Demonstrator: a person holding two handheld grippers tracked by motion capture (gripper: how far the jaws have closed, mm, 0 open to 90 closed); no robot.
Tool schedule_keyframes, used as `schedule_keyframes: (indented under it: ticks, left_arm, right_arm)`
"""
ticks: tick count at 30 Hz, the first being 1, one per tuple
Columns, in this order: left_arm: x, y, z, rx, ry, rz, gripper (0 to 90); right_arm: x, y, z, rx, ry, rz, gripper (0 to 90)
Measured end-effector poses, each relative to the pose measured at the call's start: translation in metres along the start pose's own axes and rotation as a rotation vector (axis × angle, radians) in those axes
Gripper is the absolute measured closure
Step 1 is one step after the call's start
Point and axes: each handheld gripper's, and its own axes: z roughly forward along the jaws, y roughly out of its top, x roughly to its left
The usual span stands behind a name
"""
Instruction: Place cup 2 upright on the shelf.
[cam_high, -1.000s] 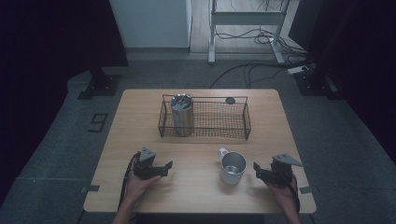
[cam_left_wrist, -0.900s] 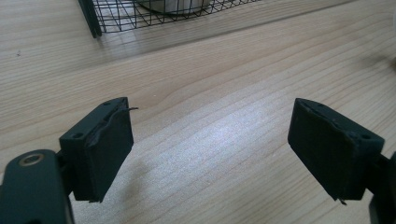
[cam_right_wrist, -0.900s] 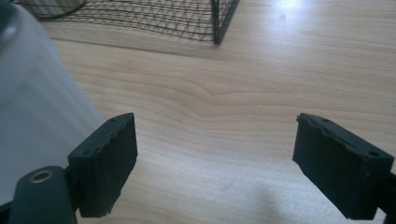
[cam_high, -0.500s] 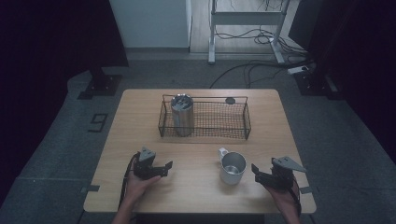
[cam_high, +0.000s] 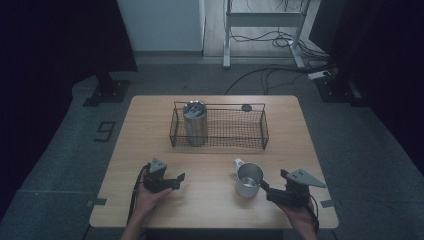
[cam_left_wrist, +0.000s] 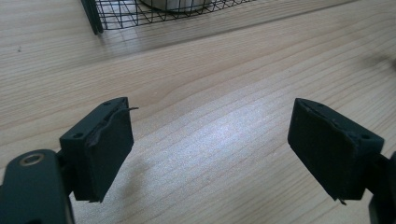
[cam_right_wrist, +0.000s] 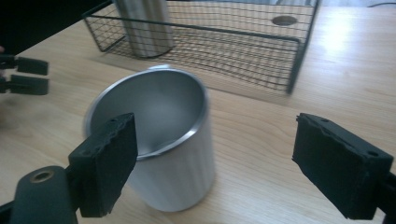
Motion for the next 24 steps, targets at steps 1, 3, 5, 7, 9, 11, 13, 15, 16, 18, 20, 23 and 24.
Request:
schedule_keyframes:
  ticks: [1,3,5,7,9,11,13,15,16,18,20,23,24]
  left_arm:
    - [0.000,0.000,0.000,0.000,-0.001,0.000,14.4]
    - [0.000,0.000,0.000,0.000,-0.002,-0.001,14.4]
    - [0.001,0.000,-0.001,0.001,-0.002,-0.002,14.4]
    - [0.002,0.000,-0.001,-0.001,-0.004,-0.010,14.4]
    - [0.002,-0.001,-0.001,0.003,-0.005,-0.011,14.4]
    - [0.003,-0.001,0.000,0.002,-0.009,-0.004,14.5]
    - [0.003,-0.001,0.000,-0.002,-0.011,-0.003,14.5]
    - [0.003,-0.001,-0.001,-0.002,-0.018,-0.003,14.5]
    - [0.003,-0.001,-0.001,0.000,-0.019,-0.002,14.5]
    - [0.003,-0.001,0.000,0.007,-0.020,0.000,14.5]
    - [0.003,-0.002,0.000,0.010,-0.023,-0.002,14.5]
    - [0.002,-0.002,0.001,0.019,-0.028,0.003,14.5]
    - [0.001,-0.002,0.002,0.020,-0.029,0.002,14.5]
  right_arm:
    - [0.005,0.001,0.001,0.000,0.010,-0.010,13.4]
    - [0.007,0.001,0.002,0.001,0.023,-0.013,13.2]
    - [0.012,0.001,0.004,0.010,0.040,-0.008,12.9]
    - [0.016,0.001,0.006,0.011,0.039,-0.017,12.2]
    - [0.020,0.002,0.008,0.014,0.030,-0.018,11.0]
    - [0.024,0.002,0.010,0.018,0.028,-0.033,10.8]
    - [0.026,0.002,0.011,0.017,0.027,-0.034,10.4]
    - [0.030,0.003,0.014,0.024,0.039,-0.041,8.9]
    - [0.030,0.003,0.014,0.024,0.039,-0.041,8.9]
    - [0.035,0.004,0.016,0.037,0.040,-0.062,5.8]
    - [0.037,0.003,0.017,0.040,0.036,-0.071,4.8]
    - [0.043,0.002,0.023,0.060,0.036,-0.089,1.4]
    - [0.043,0.002,0.023,0.060,0.036,-0.089,1.4]
